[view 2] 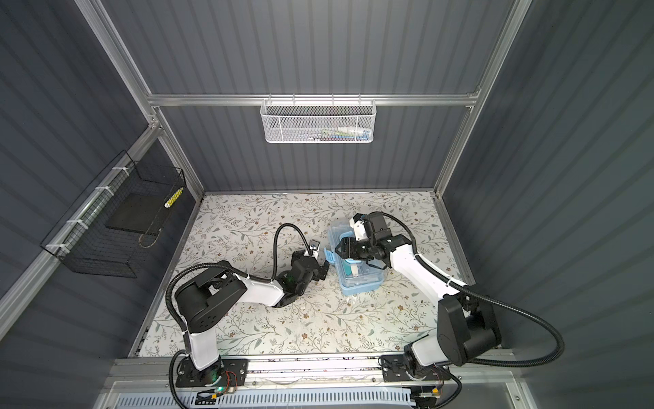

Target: Pack the tool kit

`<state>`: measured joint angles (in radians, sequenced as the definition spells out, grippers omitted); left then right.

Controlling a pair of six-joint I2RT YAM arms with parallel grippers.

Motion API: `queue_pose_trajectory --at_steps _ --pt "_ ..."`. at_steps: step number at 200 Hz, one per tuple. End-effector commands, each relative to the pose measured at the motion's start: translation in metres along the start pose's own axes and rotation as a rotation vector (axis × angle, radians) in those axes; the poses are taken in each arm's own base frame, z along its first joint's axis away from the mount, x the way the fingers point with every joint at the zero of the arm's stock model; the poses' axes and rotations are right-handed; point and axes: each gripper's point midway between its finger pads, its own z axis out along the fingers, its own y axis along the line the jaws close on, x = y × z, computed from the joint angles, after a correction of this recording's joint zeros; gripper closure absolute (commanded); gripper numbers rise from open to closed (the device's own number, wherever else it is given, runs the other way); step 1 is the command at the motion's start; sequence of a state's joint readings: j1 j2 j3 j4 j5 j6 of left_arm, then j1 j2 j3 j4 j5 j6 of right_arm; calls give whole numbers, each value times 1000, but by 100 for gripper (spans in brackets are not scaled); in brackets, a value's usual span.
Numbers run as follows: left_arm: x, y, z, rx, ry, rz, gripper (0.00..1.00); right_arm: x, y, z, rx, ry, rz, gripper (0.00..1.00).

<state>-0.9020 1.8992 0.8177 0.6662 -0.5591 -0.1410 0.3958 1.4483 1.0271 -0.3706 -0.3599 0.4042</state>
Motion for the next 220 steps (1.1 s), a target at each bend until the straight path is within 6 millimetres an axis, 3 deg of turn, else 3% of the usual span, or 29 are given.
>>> queue_pose_trajectory --at_steps 1,41,82,167,220 --pt "-6 8 -5 -20 -2 -9 5 -3 -11 -5 90 -10 6 36" --pt "-11 11 -5 -10 3 -20 5 -8 -1 -6 133 -8 -30 53" --pt "-20 9 -5 14 -2 -36 5 -18 3 -7 227 -13 -59 77" --pt "-31 -1 -1 68 5 -51 5 -19 27 5 275 15 -127 87" --pt "-34 -4 0 84 12 -59 5 -16 29 4 276 17 -120 91"
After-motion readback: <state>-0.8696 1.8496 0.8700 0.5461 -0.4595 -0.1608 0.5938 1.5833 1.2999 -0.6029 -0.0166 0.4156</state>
